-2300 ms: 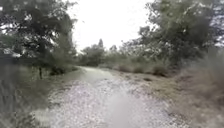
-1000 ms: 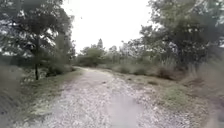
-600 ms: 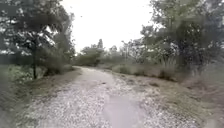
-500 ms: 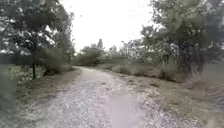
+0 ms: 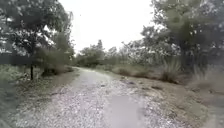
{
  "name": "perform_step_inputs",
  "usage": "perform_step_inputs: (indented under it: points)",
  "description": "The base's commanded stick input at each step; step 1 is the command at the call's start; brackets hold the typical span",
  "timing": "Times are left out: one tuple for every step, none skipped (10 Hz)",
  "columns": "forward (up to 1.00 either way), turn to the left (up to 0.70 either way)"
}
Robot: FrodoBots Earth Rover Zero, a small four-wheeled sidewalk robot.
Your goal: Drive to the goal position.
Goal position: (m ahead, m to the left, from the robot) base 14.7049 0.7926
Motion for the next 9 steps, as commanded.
perform_step_inputs:
  points:
    - [0.3, 0.0]
    - [0.3, 0.0]
    - [0.3, 0.0]
    - [0.3, 0.0]
    - [0.3, 0.0]
    - [0.3, 0.0]
    - [0.3, 0.0]
    - [0.3, 0.0]
    - [0.3, 0.0]
